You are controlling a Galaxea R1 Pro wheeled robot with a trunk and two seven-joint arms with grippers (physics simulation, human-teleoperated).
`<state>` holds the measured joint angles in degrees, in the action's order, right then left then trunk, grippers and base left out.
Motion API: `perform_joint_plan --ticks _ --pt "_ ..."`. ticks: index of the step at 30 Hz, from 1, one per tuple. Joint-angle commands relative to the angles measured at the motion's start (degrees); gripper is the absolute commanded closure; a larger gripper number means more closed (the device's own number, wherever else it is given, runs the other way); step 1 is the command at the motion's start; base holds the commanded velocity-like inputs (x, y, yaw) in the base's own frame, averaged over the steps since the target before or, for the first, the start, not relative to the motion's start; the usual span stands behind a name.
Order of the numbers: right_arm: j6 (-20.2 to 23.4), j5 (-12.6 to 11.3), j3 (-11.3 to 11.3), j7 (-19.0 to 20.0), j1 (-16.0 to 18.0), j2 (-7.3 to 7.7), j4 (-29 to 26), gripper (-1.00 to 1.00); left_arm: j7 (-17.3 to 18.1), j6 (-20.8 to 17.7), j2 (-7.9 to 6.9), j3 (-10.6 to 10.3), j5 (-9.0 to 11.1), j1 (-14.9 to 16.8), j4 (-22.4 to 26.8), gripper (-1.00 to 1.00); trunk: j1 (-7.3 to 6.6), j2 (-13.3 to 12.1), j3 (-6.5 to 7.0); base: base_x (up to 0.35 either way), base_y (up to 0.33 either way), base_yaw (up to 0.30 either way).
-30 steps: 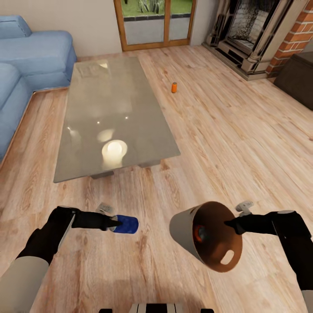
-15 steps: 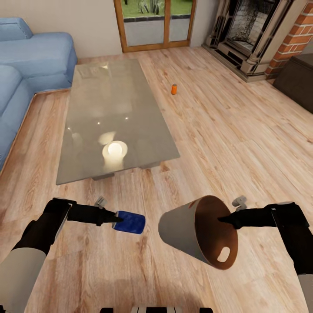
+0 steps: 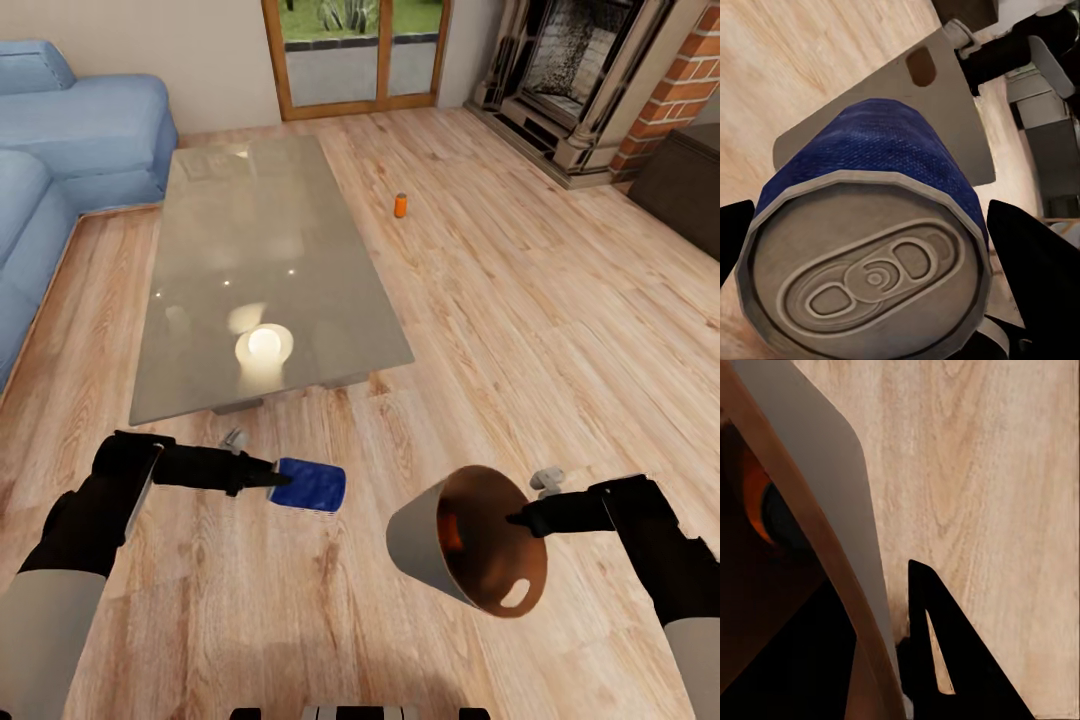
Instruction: Put the three can of soda from the living room inside the tash can in the kitchen.
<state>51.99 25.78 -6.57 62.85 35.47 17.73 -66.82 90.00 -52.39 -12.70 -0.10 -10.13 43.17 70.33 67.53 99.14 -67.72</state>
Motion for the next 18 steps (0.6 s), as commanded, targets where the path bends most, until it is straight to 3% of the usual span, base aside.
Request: perform_joint_plan --ticks 1,3,6,9,11,15,18 --pt "0.6 -1.1 0.3 -1.8 0.0 -0.77 0.4 1.0 0.0 -0.3 0.22 0.0 0.3 0.0 0.5 1.0 0.0 0.0 0.0 0.0 0.0 0.0" --pt "0.7 -1.1 0.7 -4.6 0.1 -2.05 0.8 1.0 0.0 -0.8 1.55 -0.1 0.6 0.0 0.9 1.0 0.0 0.0 0.0 0.0 0.0 0.0" --pt "0.7 -1.1 1.4 -8.4 0.1 -3.42 1.1 1.0 0.0 -2.0 5.44 -0.7 0.4 0.0 1.3 1.0 0.0 0.0 0.0 0.0 0.0 0.0" --pt "0.7 -1.1 3.6 -10.7 0.1 -4.27 1.2 1.0 0.0 -3.3 10.15 -3.5 -1.1 0.1 2.3 1.0 0.0 0.0 0.0 0.0 0.0 0.0" --pt "0.7 -1.0 4.6 -11.9 0.4 -5.05 1.2 1.0 0.0 -4.8 12.24 -6.0 -2.2 0.1 3.3 1.0 0.0 0.0 0.0 0.0 0.0 0.0" --pt "0.8 -1.0 6.2 -15.0 1.6 -7.42 1.2 1.0 0.0 -7.4 14.1 -8.8 -3.2 0.1 6.8 1.0 0.0 0.0 0.0 0.0 0.0 0.0" --pt "0.8 -1.0 8.0 -17.0 1.9 -8.59 1.2 1.0 0.0 -7.6 14.75 -9.5 -3.4 0.1 8.4 1.0 0.0 0.0 0.0 0.0 0.0 0.0"
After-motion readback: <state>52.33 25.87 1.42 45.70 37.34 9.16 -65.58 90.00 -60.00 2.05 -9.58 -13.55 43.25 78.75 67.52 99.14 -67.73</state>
